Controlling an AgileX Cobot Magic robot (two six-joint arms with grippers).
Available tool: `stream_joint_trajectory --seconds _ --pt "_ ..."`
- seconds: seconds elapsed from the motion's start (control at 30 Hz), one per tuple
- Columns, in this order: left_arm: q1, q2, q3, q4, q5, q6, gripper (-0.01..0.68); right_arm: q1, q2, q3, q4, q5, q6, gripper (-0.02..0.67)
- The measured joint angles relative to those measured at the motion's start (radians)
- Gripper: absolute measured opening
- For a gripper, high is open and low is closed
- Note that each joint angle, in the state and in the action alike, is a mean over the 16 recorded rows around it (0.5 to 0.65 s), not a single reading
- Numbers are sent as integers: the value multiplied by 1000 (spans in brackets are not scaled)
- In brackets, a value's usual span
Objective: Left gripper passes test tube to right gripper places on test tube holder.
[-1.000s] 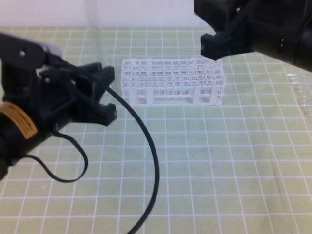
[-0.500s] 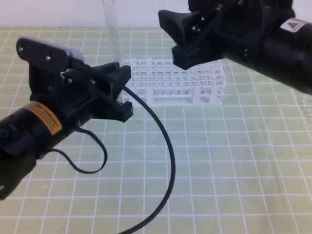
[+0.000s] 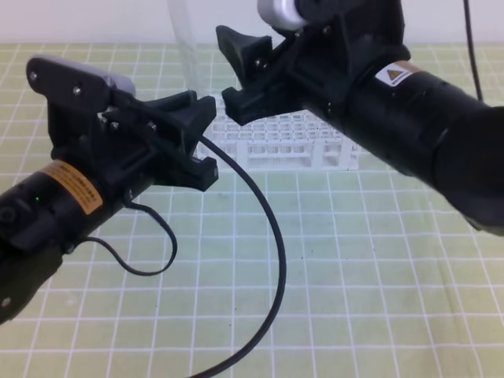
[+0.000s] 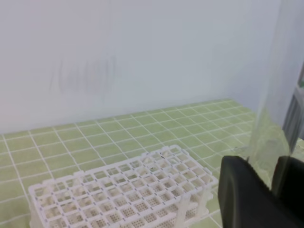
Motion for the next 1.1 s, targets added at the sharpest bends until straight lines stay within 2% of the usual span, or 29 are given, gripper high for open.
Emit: stream_joint_trajectory --seconds 0.53,0.8,0.93,1.1 --pt "0 2 0 3 3 1 83 18 9 -2 0 12 74 372" --pt "0 1 0 32 -7 28 47 20 9 -19 -2 46 74 365" --pt "0 2 0 49 -14 43 59 26 9 -31 -8 57 74 366" --pt "0 1 0 65 -28 57 41 39 10 -44 -20 53 73 367"
